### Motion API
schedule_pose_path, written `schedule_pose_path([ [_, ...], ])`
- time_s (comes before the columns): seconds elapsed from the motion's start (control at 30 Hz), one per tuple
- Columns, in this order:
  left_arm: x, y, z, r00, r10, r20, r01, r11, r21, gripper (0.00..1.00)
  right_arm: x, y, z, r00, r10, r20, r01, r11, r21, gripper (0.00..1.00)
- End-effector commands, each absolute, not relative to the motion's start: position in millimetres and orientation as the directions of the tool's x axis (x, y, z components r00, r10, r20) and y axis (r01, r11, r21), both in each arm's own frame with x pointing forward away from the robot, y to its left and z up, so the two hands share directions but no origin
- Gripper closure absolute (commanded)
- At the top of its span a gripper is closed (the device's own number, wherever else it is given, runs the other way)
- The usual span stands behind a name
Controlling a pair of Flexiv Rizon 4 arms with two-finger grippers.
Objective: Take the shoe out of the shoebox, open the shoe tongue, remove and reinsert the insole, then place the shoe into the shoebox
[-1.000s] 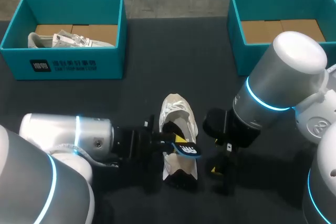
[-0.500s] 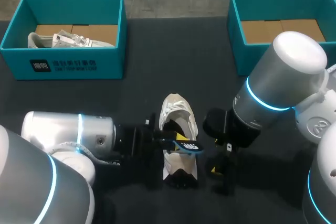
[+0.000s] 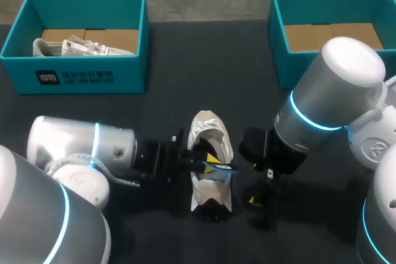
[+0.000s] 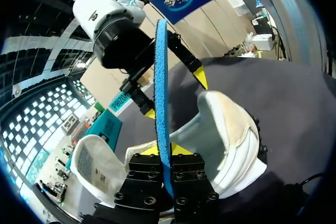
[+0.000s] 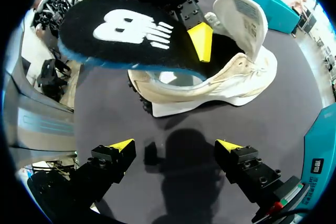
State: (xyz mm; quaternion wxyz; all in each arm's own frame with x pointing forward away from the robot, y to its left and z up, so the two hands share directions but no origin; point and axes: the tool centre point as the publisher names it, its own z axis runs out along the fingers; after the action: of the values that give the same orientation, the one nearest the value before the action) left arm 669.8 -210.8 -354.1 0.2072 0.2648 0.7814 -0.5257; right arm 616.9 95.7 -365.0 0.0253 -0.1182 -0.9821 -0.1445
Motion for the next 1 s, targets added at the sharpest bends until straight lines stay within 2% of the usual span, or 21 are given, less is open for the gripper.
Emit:
schedule_pose_path([
  [0.03, 677, -211, -358, -0.767, 0.228, -0.600, 0.641, 0.298, -0.707, 1.00, 616, 97, -366, -0.971, 0.227, 0.081, 0.240, 0.931, 0.276, 0.00],
  [0.37, 670, -209, -357, -0.745, 0.240, -0.623, 0.667, 0.257, -0.699, 1.00, 616, 97, -366, -0.971, 0.227, 0.081, 0.240, 0.931, 0.276, 0.00],
  [0.4, 669, -208, -356, -0.746, 0.239, -0.622, 0.666, 0.253, -0.702, 0.91, 616, 97, -366, -0.971, 0.227, 0.081, 0.240, 0.931, 0.276, 0.00],
  [0.5, 664, -208, -354, -0.747, 0.239, -0.620, 0.665, 0.246, -0.705, 0.75, 616, 97, -366, -0.971, 0.227, 0.081, 0.240, 0.931, 0.276, 0.00],
  [0.77, 655, -207, -347, -0.746, 0.236, -0.623, 0.666, 0.232, -0.709, 0.71, 616, 97, -366, -0.971, 0.227, 0.081, 0.240, 0.931, 0.276, 0.00],
  [1.0, 649, -204, -339, -0.746, 0.227, -0.626, 0.666, 0.216, -0.714, 0.73, 616, 97, -366, -0.971, 0.227, 0.081, 0.240, 0.931, 0.276, 0.00],
])
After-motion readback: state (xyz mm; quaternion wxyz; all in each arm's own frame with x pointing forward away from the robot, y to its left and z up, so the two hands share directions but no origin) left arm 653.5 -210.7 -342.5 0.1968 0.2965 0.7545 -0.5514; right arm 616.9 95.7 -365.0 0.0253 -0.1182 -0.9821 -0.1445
